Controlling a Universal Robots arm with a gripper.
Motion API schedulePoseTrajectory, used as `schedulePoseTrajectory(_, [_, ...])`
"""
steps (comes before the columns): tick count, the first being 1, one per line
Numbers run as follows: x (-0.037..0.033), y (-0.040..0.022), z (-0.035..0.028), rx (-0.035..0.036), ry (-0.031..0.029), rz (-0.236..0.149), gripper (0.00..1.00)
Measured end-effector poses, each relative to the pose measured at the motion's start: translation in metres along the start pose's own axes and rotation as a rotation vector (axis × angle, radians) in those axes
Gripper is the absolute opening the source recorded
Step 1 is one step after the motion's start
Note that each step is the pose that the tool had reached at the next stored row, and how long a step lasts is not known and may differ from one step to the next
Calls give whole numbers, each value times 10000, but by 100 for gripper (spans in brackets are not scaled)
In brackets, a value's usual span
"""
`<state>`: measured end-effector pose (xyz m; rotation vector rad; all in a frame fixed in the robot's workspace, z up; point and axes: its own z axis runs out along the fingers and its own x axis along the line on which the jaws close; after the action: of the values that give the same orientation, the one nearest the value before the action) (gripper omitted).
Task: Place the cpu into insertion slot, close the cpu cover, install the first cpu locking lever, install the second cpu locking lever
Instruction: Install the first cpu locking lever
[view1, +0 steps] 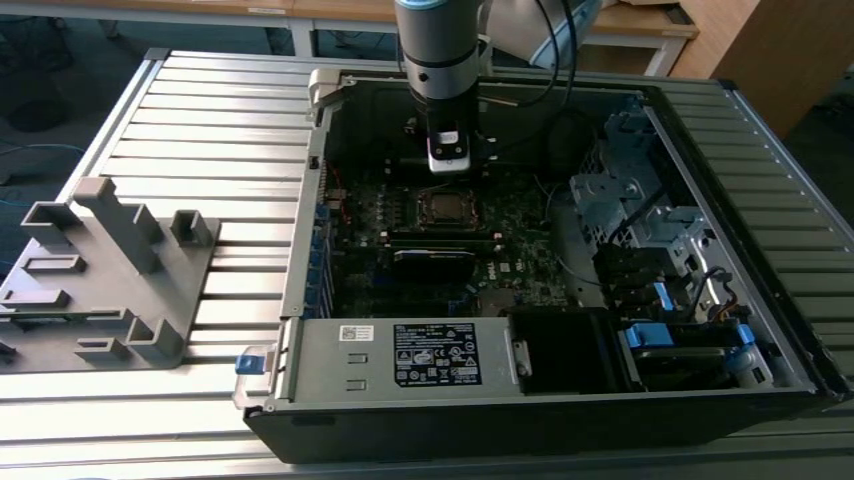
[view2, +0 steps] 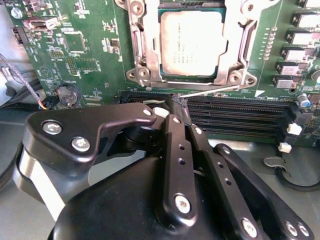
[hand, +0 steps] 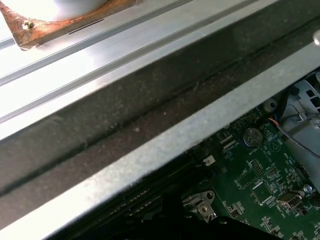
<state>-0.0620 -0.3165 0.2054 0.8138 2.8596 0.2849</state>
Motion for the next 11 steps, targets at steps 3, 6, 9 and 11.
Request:
schedulePoseTrajectory(3, [1, -3, 13, -41, -62, -10, 10])
schedulePoseTrajectory(6, [-2, 0, 16, -44, -62, -9, 10])
schedulePoseTrajectory(9, [-16, 8, 19, -42, -62, -6, 10])
schedulePoseTrajectory(11, [-21, 11, 21, -41, -64, 0, 10])
